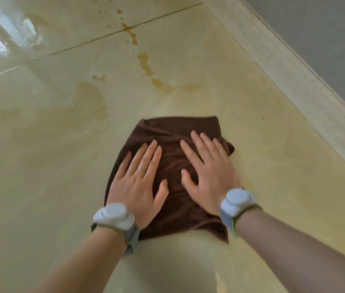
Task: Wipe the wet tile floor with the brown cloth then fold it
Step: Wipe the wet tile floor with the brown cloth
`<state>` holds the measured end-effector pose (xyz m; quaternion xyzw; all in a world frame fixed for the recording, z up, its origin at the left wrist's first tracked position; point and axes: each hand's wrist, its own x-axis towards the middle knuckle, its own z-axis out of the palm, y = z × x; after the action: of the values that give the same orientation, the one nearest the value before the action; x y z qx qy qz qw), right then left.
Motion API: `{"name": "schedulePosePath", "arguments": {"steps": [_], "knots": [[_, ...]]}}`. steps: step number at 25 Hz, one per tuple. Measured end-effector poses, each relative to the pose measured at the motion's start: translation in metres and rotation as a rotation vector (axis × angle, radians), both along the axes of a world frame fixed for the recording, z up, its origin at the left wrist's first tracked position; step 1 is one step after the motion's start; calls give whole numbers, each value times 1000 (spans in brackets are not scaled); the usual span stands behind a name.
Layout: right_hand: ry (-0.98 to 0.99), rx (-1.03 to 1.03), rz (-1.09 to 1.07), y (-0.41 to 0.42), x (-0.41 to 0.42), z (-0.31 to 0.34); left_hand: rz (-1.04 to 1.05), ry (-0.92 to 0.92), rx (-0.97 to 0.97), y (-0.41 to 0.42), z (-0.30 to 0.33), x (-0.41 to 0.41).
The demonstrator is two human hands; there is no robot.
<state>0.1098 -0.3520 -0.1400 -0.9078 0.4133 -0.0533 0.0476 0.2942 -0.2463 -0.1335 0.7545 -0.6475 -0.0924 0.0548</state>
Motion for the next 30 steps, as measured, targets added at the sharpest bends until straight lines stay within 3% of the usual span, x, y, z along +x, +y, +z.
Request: {"name": "schedulePosePath", "arguments": {"steps": [4,8,12,20,24,30], "knots": [[22,44,5,53,-25,-2,-4,4,19,47,-3,-25],[13,33,45,51,-29,-4,-4,3,6,50,-3,-25],[-21,-7,55,4,-14,-7,-2,2,-38,9,-7,-8],[-21,-105,11,-158,35,-17,48,-2,-152,-152,-20,33],[-10,-109,-6,-175,38,-19,44,31,-164,-174,-19,40],[-18,-82,3,-144,30,-12,70,8,-133,-139,-14,21]]}}
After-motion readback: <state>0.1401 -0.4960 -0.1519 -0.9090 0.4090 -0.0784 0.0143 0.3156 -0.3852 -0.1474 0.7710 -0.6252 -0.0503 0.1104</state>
